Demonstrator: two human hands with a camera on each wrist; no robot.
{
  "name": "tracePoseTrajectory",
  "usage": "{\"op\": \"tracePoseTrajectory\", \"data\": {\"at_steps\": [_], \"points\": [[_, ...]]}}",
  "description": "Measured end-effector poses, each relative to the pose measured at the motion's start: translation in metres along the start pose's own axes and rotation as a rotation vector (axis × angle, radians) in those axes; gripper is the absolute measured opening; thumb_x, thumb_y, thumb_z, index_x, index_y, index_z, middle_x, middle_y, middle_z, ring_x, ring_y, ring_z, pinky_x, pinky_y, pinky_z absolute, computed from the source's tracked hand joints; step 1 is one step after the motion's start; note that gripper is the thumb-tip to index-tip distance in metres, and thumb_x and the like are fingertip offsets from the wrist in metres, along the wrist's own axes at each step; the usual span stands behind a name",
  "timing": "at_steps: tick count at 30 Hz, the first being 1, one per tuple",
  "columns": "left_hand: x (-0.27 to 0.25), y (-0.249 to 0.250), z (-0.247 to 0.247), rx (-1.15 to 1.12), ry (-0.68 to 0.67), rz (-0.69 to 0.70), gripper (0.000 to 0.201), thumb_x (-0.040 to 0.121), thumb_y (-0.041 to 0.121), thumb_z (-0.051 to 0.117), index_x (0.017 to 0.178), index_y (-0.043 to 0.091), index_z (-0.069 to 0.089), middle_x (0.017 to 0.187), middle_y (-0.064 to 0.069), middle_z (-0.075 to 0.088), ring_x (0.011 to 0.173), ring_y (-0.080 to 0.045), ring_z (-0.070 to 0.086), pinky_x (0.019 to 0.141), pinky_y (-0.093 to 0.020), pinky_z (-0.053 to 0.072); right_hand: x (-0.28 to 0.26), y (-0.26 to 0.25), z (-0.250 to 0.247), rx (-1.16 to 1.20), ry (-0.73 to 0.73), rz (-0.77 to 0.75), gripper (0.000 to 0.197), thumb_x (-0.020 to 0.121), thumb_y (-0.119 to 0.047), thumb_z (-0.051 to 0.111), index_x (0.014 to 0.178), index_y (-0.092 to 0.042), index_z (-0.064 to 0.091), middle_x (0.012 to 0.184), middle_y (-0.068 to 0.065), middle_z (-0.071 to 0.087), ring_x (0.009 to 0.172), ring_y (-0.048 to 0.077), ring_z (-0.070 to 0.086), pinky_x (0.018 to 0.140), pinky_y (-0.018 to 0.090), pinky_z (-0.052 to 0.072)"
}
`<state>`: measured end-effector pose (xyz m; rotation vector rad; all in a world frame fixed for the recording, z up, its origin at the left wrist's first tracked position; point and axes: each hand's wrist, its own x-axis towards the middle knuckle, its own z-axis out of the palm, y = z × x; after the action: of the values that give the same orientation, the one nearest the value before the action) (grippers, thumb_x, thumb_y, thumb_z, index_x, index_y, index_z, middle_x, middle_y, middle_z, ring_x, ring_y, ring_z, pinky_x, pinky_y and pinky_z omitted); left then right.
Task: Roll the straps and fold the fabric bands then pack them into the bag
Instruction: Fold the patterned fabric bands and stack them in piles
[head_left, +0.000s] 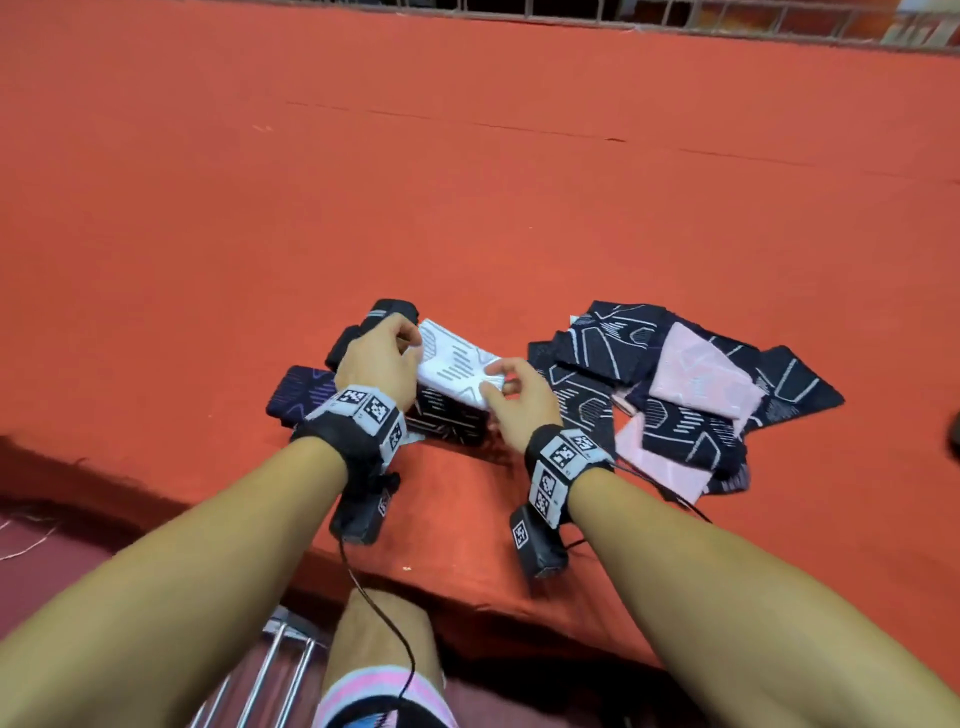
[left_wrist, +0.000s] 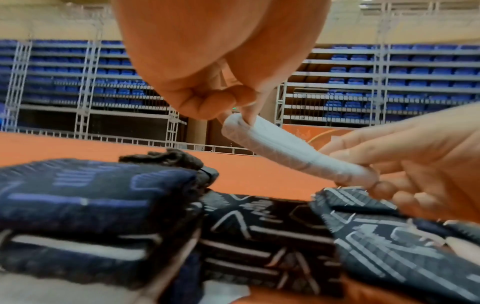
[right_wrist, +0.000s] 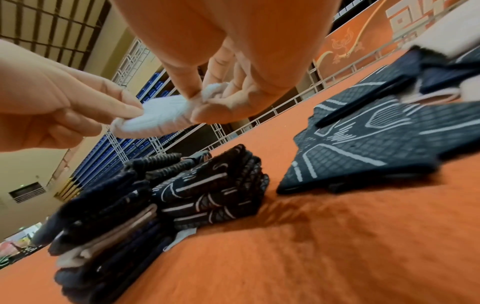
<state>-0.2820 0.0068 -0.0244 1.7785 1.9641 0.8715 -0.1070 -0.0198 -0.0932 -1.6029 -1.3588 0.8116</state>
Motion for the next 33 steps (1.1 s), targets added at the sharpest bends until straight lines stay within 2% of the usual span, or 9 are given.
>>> {"op": "tracePoseTrajectory", "data": {"at_steps": [5, 8, 11, 13, 16, 21, 27, 30, 33], "points": [[0.009, -0.021, 0.007, 0.186, -0.003, -0.068, 0.004, 0.092, 0.025, 0.059, 0.092, 0.029, 0.059, 0.085, 0.0, 0.068, 0.078, -0.027, 0.061, 0.06, -0.032, 0.04, 0.017, 0.013, 0.033, -0.067, -0.053, 0.025, 0.012, 0.085, -0.033, 0.066, 0.094, -0.039, 0.06, 0.067, -0.011, 0.048, 0.062, 0.025, 0.06, 0.066, 0.05, 0.058], [0.009, -0.031, 0.019, 0.249, -0.04, -0.058, 0.013, 0.093, 0.028, 0.062, 0.103, 0.032, 0.068, 0.105, 0.0, 0.07, 0.093, -0.027, 0.064, 0.068, -0.032, 0.042, 0.02, 0.027, 0.044, -0.123, -0.049, 0.041, 0.011, 0.087, -0.031, 0.066, 0.095, -0.036, 0.059, 0.066, -0.01, 0.049, 0.065, 0.026, 0.064, 0.068, 0.047, 0.058], [0.007, -0.034, 0.029, 0.282, -0.031, 0.044, 0.021, 0.096, 0.032, 0.059, 0.113, 0.028, 0.071, 0.125, 0.009, 0.059, 0.103, -0.023, 0.063, 0.074, -0.032, 0.045, 0.021, 0.028, 0.046, -0.191, -0.023, 0.023, 0.012, 0.089, -0.03, 0.065, 0.099, -0.035, 0.06, 0.069, -0.01, 0.054, 0.071, 0.021, 0.063, 0.069, 0.036, 0.054], [0.005, -0.032, 0.035, 0.32, -0.042, 0.143, 0.023, 0.098, 0.034, 0.057, 0.116, 0.028, 0.07, 0.128, 0.013, 0.057, 0.105, -0.021, 0.063, 0.078, -0.034, 0.05, 0.021, 0.028, 0.046, -0.195, 0.013, 0.023, 0.013, 0.09, -0.029, 0.062, 0.101, -0.034, 0.061, 0.071, -0.01, 0.056, 0.071, 0.021, 0.065, 0.071, 0.039, 0.056], [0.005, -0.025, 0.042, 0.403, -0.097, 0.218, 0.028, 0.098, 0.036, 0.055, 0.119, 0.026, 0.07, 0.128, 0.008, 0.062, 0.11, -0.023, 0.063, 0.082, -0.036, 0.051, 0.024, 0.031, 0.043, -0.247, 0.045, 0.003, 0.015, 0.09, -0.028, 0.061, 0.104, -0.032, 0.061, 0.079, -0.009, 0.059, 0.077, 0.021, 0.065, 0.075, 0.04, 0.055], [0.004, -0.024, 0.051, 0.607, -0.248, 0.187, 0.027, 0.099, 0.036, 0.05, 0.112, 0.02, 0.067, 0.114, -0.007, 0.068, 0.101, -0.029, 0.064, 0.071, -0.034, 0.045, 0.025, 0.033, 0.036, -0.393, -0.072, -0.056, 0.021, 0.09, -0.035, 0.061, 0.112, -0.034, 0.06, 0.096, 0.001, 0.058, 0.087, 0.022, 0.058, 0.08, 0.033, 0.048], [0.015, -0.013, 0.049, 0.463, -0.255, 0.079, 0.028, 0.091, 0.031, 0.058, 0.116, 0.023, 0.07, 0.114, -0.007, 0.069, 0.103, -0.028, 0.065, 0.074, -0.034, 0.051, 0.028, 0.025, 0.025, -0.314, -0.135, 0.023, 0.024, 0.091, -0.04, 0.061, 0.114, -0.035, 0.063, 0.107, 0.004, 0.054, 0.091, 0.02, 0.059, 0.082, 0.028, 0.046], [0.008, 0.001, 0.054, 0.355, -0.178, 0.135, 0.032, 0.093, 0.031, 0.056, 0.122, 0.025, 0.068, 0.121, -0.002, 0.066, 0.11, -0.027, 0.062, 0.083, -0.037, 0.05, 0.028, 0.024, 0.005, -0.253, -0.066, 0.003, 0.024, 0.094, -0.041, 0.059, 0.117, -0.036, 0.064, 0.111, 0.001, 0.049, 0.096, 0.014, 0.058, 0.085, 0.026, 0.045], [-0.003, 0.02, 0.069, 0.224, -0.158, 0.23, 0.028, 0.096, 0.03, 0.053, 0.12, 0.028, 0.066, 0.12, 0.002, 0.063, 0.11, -0.024, 0.061, 0.085, -0.036, 0.049, 0.031, 0.032, -0.024, -0.276, -0.004, 0.002, 0.028, 0.095, -0.036, 0.057, 0.123, -0.033, 0.061, 0.114, 0.004, 0.053, 0.098, 0.017, 0.061, 0.09, 0.029, 0.047]]}}
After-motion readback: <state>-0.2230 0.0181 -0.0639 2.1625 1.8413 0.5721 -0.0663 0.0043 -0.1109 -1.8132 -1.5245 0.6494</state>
